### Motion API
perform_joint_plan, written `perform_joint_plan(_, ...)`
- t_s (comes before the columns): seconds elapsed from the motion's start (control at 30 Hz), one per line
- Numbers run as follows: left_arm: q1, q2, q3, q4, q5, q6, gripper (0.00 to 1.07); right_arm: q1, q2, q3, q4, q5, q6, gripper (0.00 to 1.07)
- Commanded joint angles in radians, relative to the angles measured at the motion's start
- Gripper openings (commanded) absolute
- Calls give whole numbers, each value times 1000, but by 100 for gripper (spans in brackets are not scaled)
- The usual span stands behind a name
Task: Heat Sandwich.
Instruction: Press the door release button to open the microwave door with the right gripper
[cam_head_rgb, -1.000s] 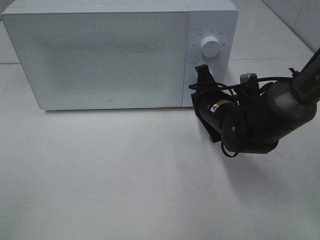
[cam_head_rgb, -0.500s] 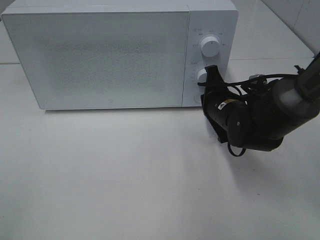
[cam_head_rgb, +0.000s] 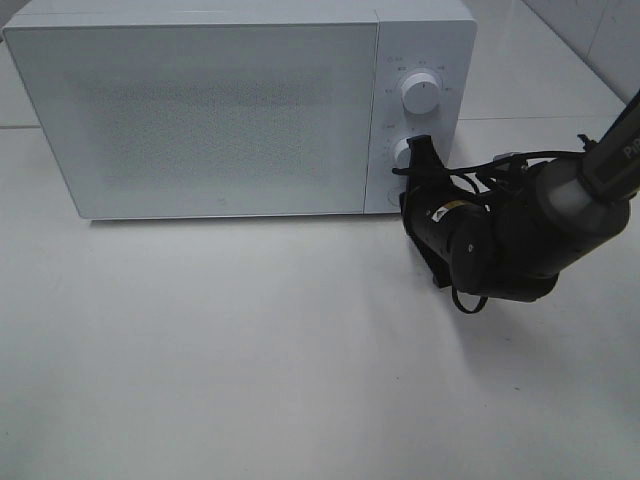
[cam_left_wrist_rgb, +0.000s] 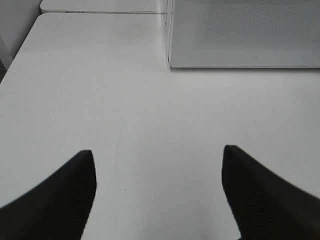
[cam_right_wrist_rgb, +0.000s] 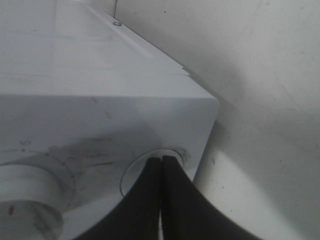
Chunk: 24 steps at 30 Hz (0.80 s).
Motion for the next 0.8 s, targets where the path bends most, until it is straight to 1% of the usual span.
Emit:
perform_joint_plan(0.03, -2, -16, 3, -3, -8, -3, 66, -1, 10, -21, -28, -1, 4, 1)
perform_joint_plan(0.2, -2, -16, 3, -3, -8, -3, 66, -1, 13, -24, 6, -4, 7, 0)
perform_joint_plan(0.37, -2, -16, 3, -3, -8, -3, 66, -1, 42, -81, -23, -5, 7, 0)
perform_joint_plan(0.47, -2, -16, 3, -3, -8, -3, 66, -1, 42, -88, -15, -7, 7, 0)
perform_joint_plan(0.57, -2, -16, 3, -3, -8, -3, 66, -1, 42, -87, 23, -70, 11, 0)
perform_joint_plan(0.8, -2, -16, 3, -3, -8, -3, 66, -12, 42, -87, 34, -137, 25, 0)
